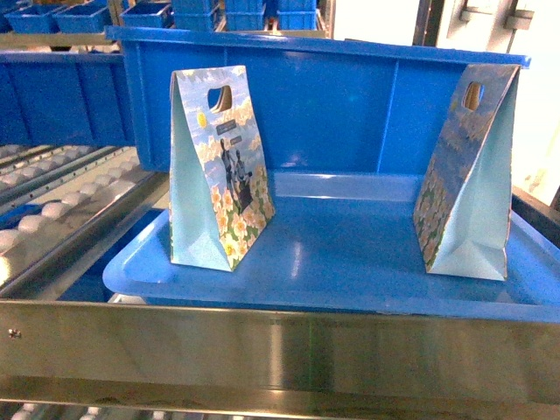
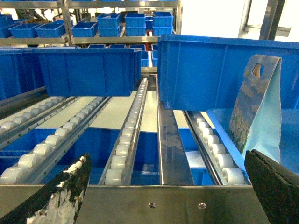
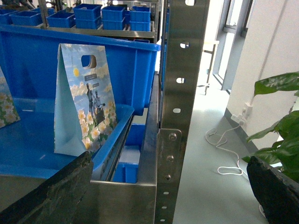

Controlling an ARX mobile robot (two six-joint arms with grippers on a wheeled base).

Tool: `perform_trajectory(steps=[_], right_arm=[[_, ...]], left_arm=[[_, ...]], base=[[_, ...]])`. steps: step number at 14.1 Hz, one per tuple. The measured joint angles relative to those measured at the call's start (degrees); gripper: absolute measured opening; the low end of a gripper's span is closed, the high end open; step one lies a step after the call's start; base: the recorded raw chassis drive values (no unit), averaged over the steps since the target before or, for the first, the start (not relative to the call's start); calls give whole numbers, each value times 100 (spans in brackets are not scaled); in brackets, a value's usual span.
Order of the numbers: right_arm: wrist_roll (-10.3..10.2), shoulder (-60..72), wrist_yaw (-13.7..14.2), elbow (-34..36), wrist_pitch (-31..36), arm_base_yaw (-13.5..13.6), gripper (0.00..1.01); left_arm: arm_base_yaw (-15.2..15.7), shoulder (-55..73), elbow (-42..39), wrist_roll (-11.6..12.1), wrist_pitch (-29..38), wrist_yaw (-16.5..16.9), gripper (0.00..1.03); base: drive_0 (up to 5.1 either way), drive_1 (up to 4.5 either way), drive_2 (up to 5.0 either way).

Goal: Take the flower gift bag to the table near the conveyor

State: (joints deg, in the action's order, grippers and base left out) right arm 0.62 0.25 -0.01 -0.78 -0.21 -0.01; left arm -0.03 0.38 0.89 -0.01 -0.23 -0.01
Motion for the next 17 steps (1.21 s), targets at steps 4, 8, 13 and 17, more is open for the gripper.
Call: perform_trajectory(steps=[4, 8, 13, 17], right_arm=[[0, 0, 0, 0, -2, 0, 98], [0, 0, 0, 0, 0, 0, 98], [-15, 52, 33, 0, 179, 87, 98], [-13, 1923, 417, -39, 2002, 769, 98]], left_arm=[[0, 0, -2, 0, 0, 0, 98], [0, 0, 0, 0, 0, 0, 98], [-129, 111, -2, 9, 302, -125, 98], [258, 2400, 22, -160, 2616, 267, 98]], base=[[0, 0, 0], [0, 0, 0], [0, 0, 0], [0, 0, 0]])
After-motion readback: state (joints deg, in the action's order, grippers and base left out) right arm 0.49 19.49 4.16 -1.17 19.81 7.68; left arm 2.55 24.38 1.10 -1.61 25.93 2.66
